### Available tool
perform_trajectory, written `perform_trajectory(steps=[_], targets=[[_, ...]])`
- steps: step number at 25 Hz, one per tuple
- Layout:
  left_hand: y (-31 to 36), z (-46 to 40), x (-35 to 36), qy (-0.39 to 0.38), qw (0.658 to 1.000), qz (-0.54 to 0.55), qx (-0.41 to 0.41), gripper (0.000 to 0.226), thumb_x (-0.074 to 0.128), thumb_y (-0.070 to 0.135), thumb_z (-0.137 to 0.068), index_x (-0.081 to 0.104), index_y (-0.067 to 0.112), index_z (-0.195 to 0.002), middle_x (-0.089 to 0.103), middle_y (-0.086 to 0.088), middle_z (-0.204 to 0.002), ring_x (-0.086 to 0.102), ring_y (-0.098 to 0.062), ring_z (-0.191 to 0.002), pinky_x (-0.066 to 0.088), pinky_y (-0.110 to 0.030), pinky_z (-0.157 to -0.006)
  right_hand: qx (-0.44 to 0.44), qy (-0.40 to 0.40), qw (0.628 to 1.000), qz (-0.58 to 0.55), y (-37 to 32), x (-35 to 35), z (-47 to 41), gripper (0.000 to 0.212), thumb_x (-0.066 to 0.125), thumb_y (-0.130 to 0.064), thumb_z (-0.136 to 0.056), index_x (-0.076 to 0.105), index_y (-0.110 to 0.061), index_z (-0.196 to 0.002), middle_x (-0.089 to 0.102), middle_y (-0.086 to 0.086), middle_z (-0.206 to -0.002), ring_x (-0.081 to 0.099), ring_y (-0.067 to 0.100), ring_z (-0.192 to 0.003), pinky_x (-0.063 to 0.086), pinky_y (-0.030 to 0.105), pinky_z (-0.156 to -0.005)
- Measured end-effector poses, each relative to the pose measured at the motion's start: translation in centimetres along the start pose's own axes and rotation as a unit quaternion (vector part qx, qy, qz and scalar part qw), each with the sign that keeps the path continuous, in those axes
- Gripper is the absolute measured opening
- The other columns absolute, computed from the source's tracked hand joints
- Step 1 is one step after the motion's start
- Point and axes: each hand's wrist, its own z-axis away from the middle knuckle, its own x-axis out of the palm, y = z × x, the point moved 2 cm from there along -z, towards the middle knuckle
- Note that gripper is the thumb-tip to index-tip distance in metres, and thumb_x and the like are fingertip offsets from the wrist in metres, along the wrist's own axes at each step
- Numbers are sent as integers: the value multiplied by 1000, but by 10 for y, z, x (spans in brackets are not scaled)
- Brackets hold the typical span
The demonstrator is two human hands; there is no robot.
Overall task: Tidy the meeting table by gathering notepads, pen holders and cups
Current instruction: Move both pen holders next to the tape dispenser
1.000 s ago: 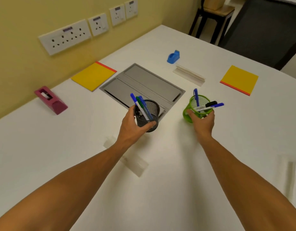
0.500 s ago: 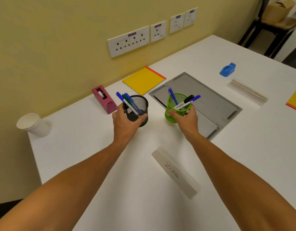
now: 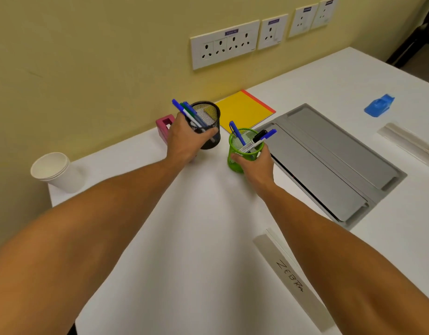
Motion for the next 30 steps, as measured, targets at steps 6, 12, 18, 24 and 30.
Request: perform_trajectory(steps=[6,12,18,24,30], targets=[[-16,-57,30,-10,998,-49,-44,82,89,43,-64,46,6,-123,61,-7,-115,59,-20,-99,52,-34,-79,-19,0,1000,20,3,42,-13,83,76,-69,-49,43,-45,-122,57,-8,-130,51,26,-122,52,50,-99],[-34,-107,38,-29,994,-78,-70,85,93,35,-59,46,3,-122,60,-11,-116,60,-25,-105,54,-40,-87,-34,21,999,2,-7,73,-29,88,85,-52,-64,44,-25,-137,55,-2,-133,50,26,-124,51,49,-101],[-48,-126,42,-58,989,-113,-70,82,92,32,-61,46,4,-123,60,-12,-116,60,-26,-104,54,-40,-85,-43,16,999,14,-3,83,-46,85,87,-47,-67,46,-20,-137,58,0,-130,55,22,-119,52,47,-100],[-37,-126,36,-111,979,-141,-96,79,88,22,-70,41,3,-130,57,-13,-122,57,-27,-112,49,-34,-87,-11,3,999,52,-6,89,-53,93,86,-45,-71,37,-19,-145,50,4,-136,47,27,-126,47,49,-105],[-32,-58,-1,2,997,-53,-58,67,67,4,-85,33,7,-143,53,-14,-134,51,-29,-128,47,-34,-96,63,-49,992,96,-16,65,-21,110,81,-24,-82,3,-24,-159,26,10,-159,27,34,-146,36,52,-114]])
